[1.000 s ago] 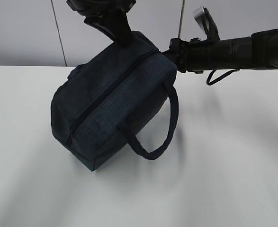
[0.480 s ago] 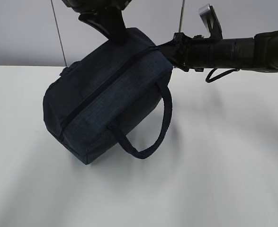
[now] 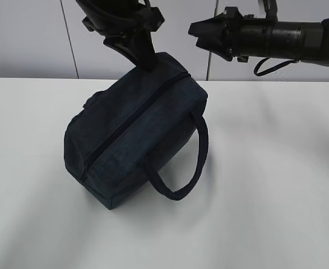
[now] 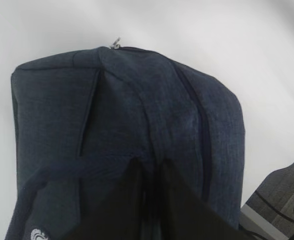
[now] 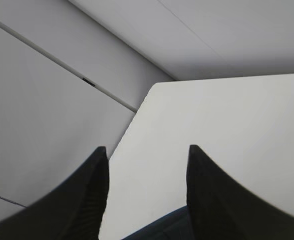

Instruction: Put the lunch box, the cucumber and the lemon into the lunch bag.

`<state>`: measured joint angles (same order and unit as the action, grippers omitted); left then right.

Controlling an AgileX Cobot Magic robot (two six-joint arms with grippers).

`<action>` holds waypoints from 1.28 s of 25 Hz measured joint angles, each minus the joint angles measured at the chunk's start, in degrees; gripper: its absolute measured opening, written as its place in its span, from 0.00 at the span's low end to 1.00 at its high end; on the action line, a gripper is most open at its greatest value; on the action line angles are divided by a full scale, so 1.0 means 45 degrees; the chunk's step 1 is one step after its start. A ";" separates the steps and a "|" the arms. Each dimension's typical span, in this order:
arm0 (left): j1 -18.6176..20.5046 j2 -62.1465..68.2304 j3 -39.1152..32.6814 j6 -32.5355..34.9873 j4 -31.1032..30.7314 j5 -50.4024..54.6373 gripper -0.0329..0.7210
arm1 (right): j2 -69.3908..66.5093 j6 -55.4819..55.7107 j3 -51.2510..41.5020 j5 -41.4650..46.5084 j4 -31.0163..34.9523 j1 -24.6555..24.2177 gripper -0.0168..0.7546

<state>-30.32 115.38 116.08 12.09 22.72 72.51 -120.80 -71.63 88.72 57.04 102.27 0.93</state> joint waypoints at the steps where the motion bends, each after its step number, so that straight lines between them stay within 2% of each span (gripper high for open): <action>1: 0.0053 0.0066 0.0000 -0.0019 0.0143 -0.0026 0.07 | 0.0096 0.0024 0.0019 0.0000 0.0000 -0.0036 0.51; 5: 0.0338 0.0297 0.0000 -0.0281 0.0859 -0.0142 0.07 | 0.0435 0.0132 0.0052 0.0031 0.0000 -0.0173 0.51; 18: 0.1686 0.1155 0.0000 -0.0510 0.4559 -0.2397 0.07 | 0.0454 0.0510 0.0052 0.0075 -0.0022 -0.0173 0.51; 32: 0.2838 0.2310 0.0000 -0.1112 0.4665 -0.2918 0.07 | 0.0454 0.0536 0.0052 -0.0026 -0.0022 -0.0206 0.51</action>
<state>-17.55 125.78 116.08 7.09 43.71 59.38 -118.76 -69.22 88.95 56.92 102.17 0.00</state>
